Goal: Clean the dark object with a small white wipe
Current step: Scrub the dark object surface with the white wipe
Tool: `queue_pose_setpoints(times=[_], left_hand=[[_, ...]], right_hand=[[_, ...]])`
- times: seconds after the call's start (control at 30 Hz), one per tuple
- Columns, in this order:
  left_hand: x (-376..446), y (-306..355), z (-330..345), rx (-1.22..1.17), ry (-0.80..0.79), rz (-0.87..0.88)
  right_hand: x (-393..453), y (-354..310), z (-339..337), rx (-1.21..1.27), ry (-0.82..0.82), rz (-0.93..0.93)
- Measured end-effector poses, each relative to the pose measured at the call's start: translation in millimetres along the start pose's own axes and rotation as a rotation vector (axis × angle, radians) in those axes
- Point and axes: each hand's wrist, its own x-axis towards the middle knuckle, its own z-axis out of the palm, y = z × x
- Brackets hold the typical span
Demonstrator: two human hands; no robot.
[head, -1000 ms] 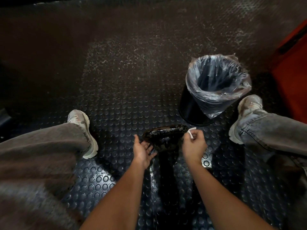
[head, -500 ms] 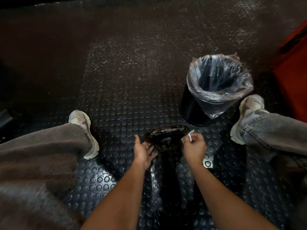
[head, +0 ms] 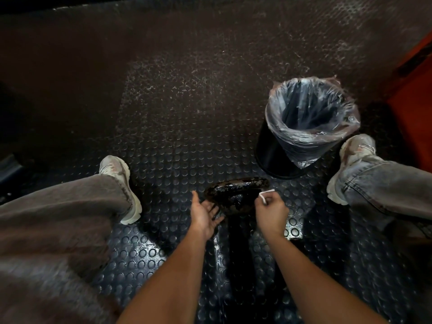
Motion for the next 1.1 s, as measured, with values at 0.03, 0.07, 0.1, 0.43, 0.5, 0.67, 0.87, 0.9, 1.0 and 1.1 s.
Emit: queue_pose_setpoints(times=[0.03,0.07,0.1,0.43,0.5,0.67,0.87,0.9,1.0,1.1], left_hand=[[-1,1,0,-0.001,-0.001,-0.001],[-1,0,0,-0.002,0.000,-0.001],[-2,1,1,-0.004,0.000,-0.001],[5,-4,0,0.017,-0.016,0.013],[5,-4,0,0.017,-0.009,0.009],[5,-2,-1,0.014,0.004,-0.001],[4,-3,0,0.023,-0.006,0.012],[5,-3,0,0.026,-0.009,0.013],[7,-5,0,0.024,-0.013,0.017],[9,-5,-2,0.013,-0.012,0.010]], right_hand=[[3,0,-1,0.056,0.012,0.076],[6,-3,-3,0.111,0.030,0.125],[6,-7,-5,0.153,0.050,0.155],[-22,-24,-1,-0.085,0.016,-0.413],[-18,-17,1,-0.096,-0.005,-0.296],[3,-10,-2,0.061,0.006,0.177],[-3,-27,-14,0.166,0.102,-0.011],[-6,-27,-14,0.129,0.086,-0.092],[-13,-19,-8,0.005,-0.002,-0.253],[-11,-12,-1,-0.097,-0.063,-0.183]])
